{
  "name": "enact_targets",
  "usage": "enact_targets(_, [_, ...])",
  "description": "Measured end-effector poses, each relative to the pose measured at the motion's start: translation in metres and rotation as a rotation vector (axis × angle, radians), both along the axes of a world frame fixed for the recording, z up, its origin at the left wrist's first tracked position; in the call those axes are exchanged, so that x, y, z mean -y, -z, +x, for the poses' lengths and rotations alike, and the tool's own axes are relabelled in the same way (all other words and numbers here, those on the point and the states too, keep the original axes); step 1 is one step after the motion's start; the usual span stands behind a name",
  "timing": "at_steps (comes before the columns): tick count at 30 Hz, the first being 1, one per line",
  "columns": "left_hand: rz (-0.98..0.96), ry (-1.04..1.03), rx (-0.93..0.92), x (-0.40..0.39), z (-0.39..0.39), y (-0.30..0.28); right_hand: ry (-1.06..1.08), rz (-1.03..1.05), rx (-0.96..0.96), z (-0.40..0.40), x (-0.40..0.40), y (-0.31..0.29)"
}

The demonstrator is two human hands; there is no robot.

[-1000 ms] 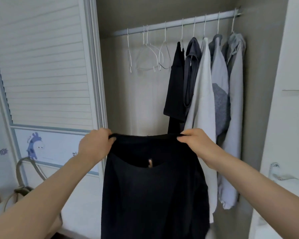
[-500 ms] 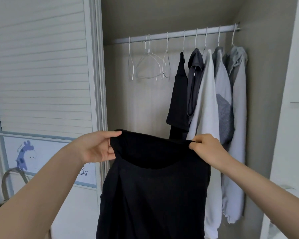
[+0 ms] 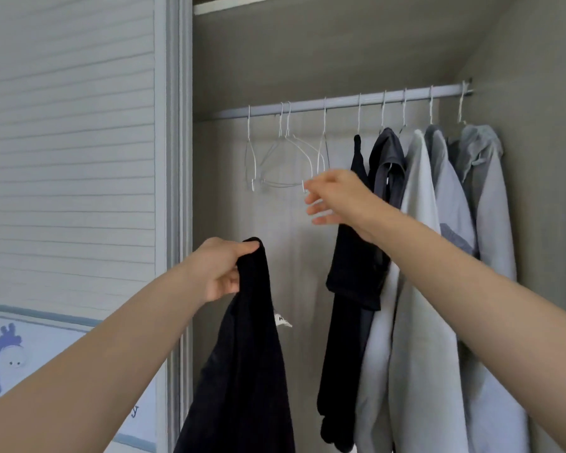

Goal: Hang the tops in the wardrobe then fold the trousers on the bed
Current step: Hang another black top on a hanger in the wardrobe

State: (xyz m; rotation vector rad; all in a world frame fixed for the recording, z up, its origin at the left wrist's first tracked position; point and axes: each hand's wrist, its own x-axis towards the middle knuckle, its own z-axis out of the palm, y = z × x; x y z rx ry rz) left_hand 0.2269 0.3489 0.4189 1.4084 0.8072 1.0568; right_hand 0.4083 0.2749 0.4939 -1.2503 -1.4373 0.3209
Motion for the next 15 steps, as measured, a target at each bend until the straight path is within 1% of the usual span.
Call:
enact_targets(2, [0.105,-0.051,-0.029,-0.014,0.009,-0.007,0.177,0.136,0.020,0.011,-0.041,-0.041])
enact_targets(4, [0.195,-0.086,-0.064,-0.027,0.017,-0.013,0.345,0.196,0.088,0.023,-0.079,-0.072])
enact_targets(6, [0.241,-0.110,-0.080,-0.039,0.022,-0.017,0.453,0.165,0.154,0.032,-0.104,-0.092])
enact_targets(9, [0.290,-0.142,-0.099,-0.057,0.028,-0.018,0.586,0.011,0.274,0.042,-0.130,-0.110])
enact_targets(11, [0.321,-0.157,-0.114,-0.070,0.031,-0.018,0.602,-0.070,0.349,0.049,-0.143,-0.118])
enact_targets(12, [0.331,-0.163,-0.117,-0.075,0.031,-0.017,0.579,-0.085,0.356,0.053,-0.148,-0.120])
enact_targets(15, [0.348,-0.178,-0.108,-0.087,0.037,-0.017,0.503,-0.097,0.251,0.067,-0.165,-0.122])
